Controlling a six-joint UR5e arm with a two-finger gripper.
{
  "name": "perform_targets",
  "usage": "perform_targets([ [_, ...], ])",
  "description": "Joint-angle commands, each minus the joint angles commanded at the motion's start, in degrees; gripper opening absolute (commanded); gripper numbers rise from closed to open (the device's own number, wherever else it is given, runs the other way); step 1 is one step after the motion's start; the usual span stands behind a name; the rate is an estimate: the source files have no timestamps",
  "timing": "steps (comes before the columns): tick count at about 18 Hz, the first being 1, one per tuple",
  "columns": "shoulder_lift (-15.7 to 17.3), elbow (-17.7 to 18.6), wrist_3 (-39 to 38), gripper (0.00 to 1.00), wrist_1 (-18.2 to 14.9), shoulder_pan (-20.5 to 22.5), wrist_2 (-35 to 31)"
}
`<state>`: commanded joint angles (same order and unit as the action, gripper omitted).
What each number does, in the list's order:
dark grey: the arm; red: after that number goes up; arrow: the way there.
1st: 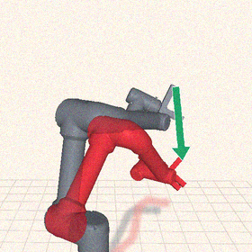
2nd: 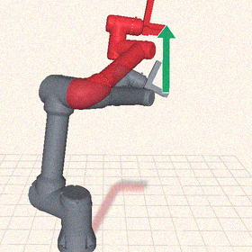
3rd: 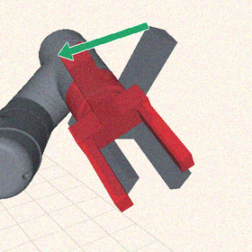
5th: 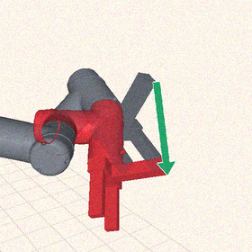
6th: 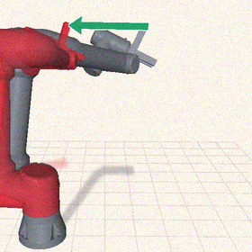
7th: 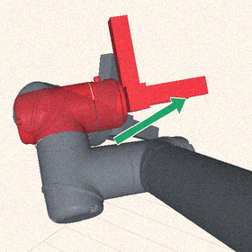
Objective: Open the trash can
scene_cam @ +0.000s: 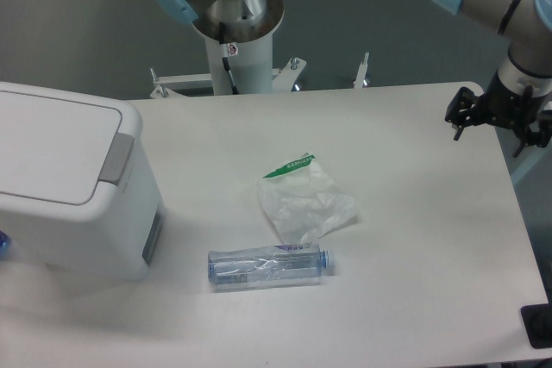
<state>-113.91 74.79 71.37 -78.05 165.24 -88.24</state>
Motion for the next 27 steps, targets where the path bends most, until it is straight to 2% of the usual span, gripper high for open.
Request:
perform_targets([
  [10, -0.2, 0.8, -2.5, 1.00, 1.4, -0.4, -1.1],
  [16, 2.5, 1.4, -3.2, 1.00, 1.1, -1.7, 0.6],
  [18, 2.6, 1.8, -3.7, 1.00, 0.7, -2.3, 4.7],
  [21, 5.9, 4.2, -10.3, 1.00, 0.4, -4.9, 6.0],
  [27, 9.8, 3.6, -20.5, 1.00, -11.7, -12.0, 9.6],
])
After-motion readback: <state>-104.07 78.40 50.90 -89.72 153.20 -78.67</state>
